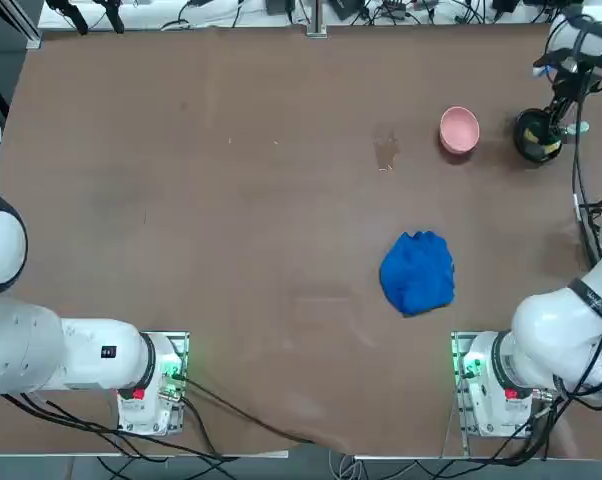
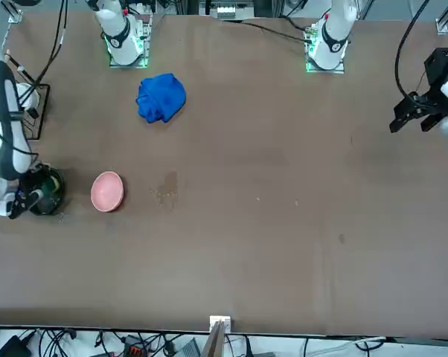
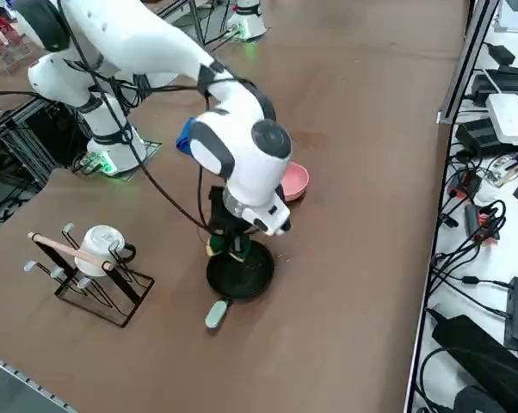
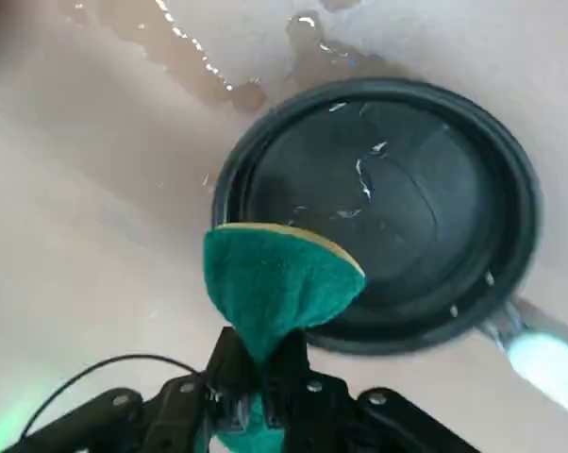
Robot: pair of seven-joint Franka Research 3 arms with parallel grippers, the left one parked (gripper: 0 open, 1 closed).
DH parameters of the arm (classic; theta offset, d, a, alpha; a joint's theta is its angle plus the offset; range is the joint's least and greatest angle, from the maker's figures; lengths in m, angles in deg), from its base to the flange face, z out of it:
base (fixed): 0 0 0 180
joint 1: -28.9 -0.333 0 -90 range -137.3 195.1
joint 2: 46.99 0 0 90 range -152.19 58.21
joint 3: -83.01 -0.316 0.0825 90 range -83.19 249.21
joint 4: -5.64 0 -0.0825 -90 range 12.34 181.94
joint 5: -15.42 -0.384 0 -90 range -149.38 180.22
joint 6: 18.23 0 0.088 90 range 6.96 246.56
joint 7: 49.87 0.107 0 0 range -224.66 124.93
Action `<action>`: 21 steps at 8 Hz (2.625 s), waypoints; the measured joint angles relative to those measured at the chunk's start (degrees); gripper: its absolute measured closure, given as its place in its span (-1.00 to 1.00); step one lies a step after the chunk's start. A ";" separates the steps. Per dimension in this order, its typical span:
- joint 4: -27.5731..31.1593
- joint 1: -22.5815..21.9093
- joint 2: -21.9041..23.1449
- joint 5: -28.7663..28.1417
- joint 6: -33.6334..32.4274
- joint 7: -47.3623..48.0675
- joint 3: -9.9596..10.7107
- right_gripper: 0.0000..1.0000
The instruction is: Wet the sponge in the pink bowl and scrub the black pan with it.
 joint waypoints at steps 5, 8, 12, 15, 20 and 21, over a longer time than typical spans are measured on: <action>0.45 -1.22 8.01 -7.28 -3.55 6.44 -8.54 0.83; 3.20 -7.51 10.24 -8.68 -3.19 27.29 -16.42 0.83; 10.24 -21.80 9.72 -8.73 9.50 49.30 -17.51 0.83; 15.41 -27.62 7.72 -8.61 21.14 60.66 -17.41 0.83; 18.37 -30.05 4.71 -5.16 31.73 65.20 -16.40 0.83; 18.43 -29.87 3.89 -2.90 33.16 65.21 -16.10 0.83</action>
